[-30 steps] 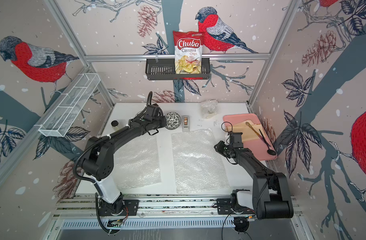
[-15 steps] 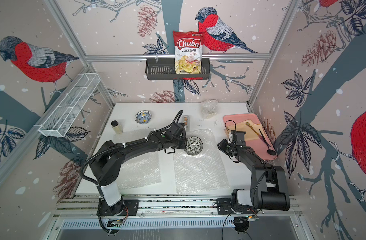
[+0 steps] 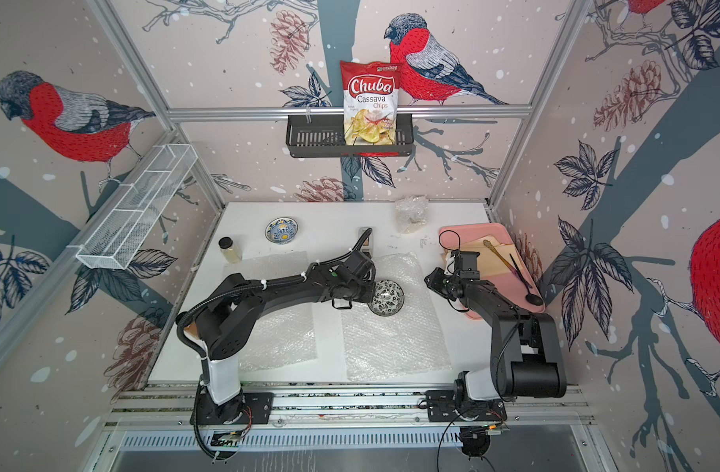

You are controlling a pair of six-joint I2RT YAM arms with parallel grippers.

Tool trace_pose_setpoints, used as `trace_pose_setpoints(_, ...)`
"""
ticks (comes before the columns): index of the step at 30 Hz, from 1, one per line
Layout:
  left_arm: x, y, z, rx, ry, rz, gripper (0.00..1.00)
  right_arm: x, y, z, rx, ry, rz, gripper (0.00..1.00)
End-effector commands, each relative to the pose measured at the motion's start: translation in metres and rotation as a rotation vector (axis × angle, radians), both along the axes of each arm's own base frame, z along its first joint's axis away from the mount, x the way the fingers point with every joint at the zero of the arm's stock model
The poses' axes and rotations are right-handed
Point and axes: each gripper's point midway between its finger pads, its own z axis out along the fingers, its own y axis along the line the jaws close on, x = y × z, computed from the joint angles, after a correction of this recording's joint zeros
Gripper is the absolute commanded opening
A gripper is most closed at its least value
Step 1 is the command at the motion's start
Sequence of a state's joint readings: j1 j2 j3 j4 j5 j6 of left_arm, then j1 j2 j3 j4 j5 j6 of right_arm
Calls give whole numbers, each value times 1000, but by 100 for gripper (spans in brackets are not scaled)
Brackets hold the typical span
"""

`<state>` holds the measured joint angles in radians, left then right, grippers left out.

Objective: Wrap bowls in bubble wrap
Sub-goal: Place the bowl on the bubble wrap.

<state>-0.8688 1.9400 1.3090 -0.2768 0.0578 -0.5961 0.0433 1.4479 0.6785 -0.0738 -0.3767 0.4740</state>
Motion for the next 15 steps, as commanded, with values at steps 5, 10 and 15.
trace_pose_setpoints(5, 5, 3, 5, 11, -33, 18, 24, 20, 12, 3, -6, -10, 31, 48)
trace_pose_setpoints(10, 9, 6, 24, -14, -82, 37, 35, 52, 10, -1, -72, 10, 19, 57)
trace_pose_setpoints(15, 10, 14, 35, -15, -116, 58, 37, 90, 16, -16, -191, 69, 57, 57)
